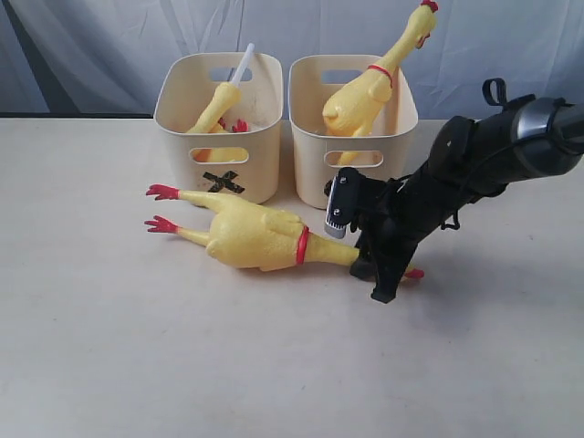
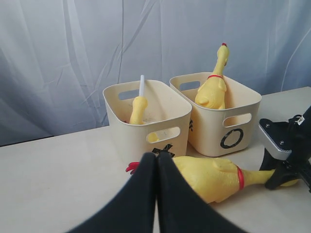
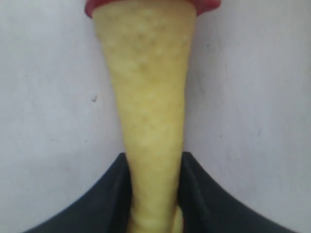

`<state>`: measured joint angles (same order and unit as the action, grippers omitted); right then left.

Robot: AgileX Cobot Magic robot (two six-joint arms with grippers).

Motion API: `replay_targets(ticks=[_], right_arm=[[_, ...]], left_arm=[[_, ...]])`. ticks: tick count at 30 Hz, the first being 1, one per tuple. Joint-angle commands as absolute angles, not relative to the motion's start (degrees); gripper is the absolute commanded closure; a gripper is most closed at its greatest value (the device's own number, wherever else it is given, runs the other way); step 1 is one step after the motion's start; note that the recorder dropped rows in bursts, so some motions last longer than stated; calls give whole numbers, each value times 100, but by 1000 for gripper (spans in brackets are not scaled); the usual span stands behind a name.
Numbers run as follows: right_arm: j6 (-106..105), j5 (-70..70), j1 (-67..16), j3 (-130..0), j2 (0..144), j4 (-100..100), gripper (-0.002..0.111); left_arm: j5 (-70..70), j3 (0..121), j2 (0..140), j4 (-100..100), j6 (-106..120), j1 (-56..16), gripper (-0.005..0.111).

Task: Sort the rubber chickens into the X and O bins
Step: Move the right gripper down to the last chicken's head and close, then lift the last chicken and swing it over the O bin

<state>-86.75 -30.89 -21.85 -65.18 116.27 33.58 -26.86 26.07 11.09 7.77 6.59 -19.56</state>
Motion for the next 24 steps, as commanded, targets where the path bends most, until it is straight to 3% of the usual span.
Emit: replay_targets(ticks=[1,15,24], right_arm=[[-8695,-3777,-2178,-6487,11488,3353,109],[-8567,-5111,-2178,-6487,10442,5034,109],[-7245,-4874,-2167,-6487,9796,5418,109]], left_arm=[[-2691,2589,1063,798,662,-1956,107],[-2691,2589,1063,786,662,-1956,107],[-2691,2578,1063,763,662,-1956,107]])
